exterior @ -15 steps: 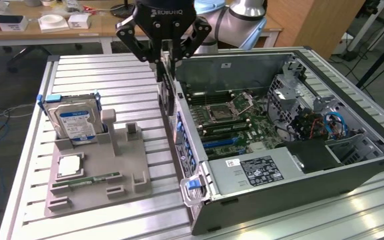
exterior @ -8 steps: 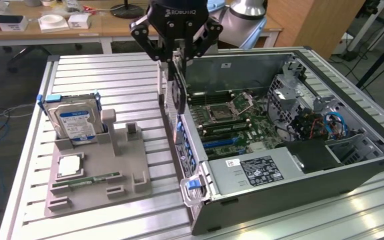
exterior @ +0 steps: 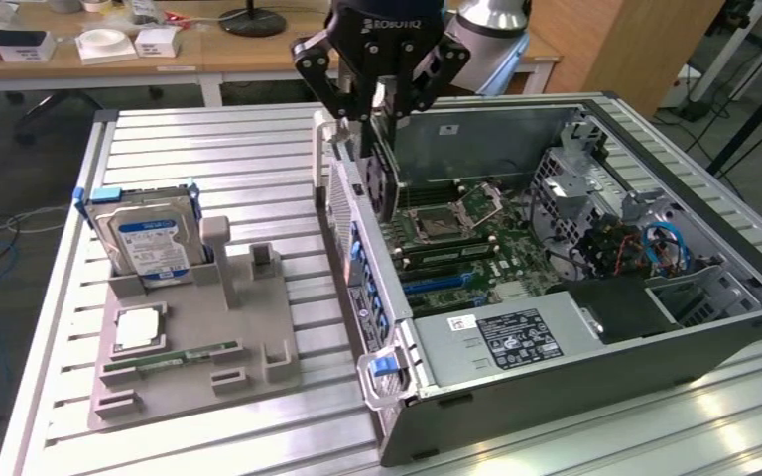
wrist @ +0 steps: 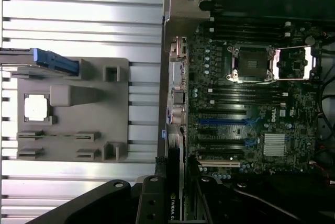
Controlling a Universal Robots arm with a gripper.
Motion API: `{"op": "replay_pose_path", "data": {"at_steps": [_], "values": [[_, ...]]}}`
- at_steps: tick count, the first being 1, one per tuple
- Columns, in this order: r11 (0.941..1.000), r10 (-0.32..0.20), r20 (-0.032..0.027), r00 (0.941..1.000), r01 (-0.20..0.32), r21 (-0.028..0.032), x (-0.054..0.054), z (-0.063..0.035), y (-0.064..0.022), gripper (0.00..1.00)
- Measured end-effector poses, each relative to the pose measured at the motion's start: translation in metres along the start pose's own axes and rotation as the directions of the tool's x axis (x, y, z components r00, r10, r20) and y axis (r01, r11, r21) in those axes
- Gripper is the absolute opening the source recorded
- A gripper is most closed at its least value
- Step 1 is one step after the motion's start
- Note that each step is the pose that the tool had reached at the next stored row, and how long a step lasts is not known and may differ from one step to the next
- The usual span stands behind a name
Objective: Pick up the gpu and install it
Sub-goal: 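Pick up the gpu and move the gpu toward the slot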
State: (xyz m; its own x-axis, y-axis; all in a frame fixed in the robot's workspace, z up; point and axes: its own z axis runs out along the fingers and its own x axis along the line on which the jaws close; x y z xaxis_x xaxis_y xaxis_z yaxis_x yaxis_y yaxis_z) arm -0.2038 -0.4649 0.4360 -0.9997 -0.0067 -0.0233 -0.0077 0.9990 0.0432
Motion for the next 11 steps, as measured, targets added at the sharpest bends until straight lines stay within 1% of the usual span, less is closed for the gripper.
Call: {"op": "replay_pose_path", "data": {"at_steps": [11], "values": [[1.0,0.0,-0.0001,1.0,0.0,0.0001,-0.029,0.0008,0.0005,0.26]]}}
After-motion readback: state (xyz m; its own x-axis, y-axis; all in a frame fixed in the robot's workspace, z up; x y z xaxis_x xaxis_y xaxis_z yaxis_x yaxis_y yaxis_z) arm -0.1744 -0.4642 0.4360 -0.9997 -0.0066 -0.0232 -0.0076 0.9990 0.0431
